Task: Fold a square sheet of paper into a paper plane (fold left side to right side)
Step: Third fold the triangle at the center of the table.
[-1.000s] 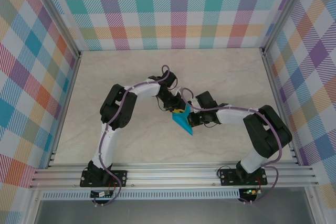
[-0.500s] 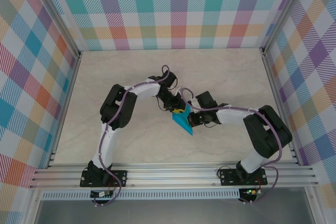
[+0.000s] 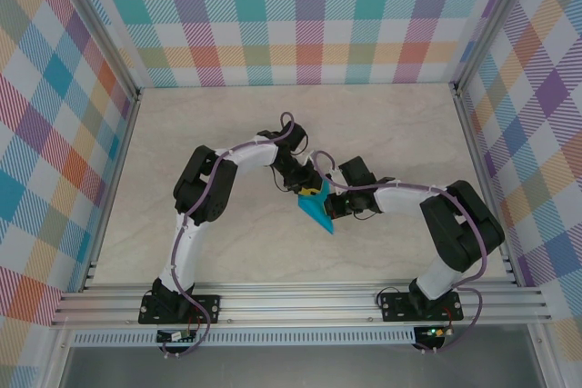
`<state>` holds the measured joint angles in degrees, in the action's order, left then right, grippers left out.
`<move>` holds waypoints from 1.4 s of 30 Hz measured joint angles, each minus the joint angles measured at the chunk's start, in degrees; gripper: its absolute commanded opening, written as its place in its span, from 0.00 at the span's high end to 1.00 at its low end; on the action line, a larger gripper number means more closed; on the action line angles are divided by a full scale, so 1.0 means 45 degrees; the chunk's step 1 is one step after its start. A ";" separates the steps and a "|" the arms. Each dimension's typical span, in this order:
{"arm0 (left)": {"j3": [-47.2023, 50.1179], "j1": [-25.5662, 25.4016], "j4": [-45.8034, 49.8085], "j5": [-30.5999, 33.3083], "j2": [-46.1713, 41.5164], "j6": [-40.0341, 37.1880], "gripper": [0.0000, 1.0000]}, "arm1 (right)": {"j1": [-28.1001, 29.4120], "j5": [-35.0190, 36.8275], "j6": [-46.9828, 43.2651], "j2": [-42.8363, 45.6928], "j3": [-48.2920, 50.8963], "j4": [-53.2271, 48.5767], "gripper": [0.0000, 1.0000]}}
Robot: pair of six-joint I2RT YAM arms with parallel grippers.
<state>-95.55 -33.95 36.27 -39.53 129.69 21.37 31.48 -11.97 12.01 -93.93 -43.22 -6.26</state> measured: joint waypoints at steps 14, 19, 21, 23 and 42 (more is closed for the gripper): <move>-0.1379 0.0461 0.1166 -0.0005 -0.0107 -0.0379 0.71 | -0.0034 -0.0277 0.0194 -0.0121 -0.0019 0.0189 1.00; 0.0544 0.0831 0.0845 -0.0019 -0.1409 -0.0267 0.75 | -0.0034 -0.0282 0.0194 -0.0121 -0.0019 0.0189 1.00; 0.1409 0.0879 0.0549 -0.0170 -0.2108 -0.0068 0.75 | -0.0039 -0.0287 0.0194 -0.0121 -0.0019 0.0189 1.00; 0.2137 0.0899 0.0044 -0.0413 -0.2715 0.0228 0.76 | -0.0039 -0.0296 0.0194 -0.0121 -0.0019 0.0189 1.00; 0.3118 -0.0136 -0.2380 -0.0801 -0.2225 0.2084 0.77 | -0.0073 -0.0359 0.0194 -0.0146 -0.0029 0.0189 1.00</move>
<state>-81.52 -34.57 25.56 -43.13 119.68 30.74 31.16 -13.58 12.88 -94.59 -43.35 -5.41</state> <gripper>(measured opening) 0.232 0.044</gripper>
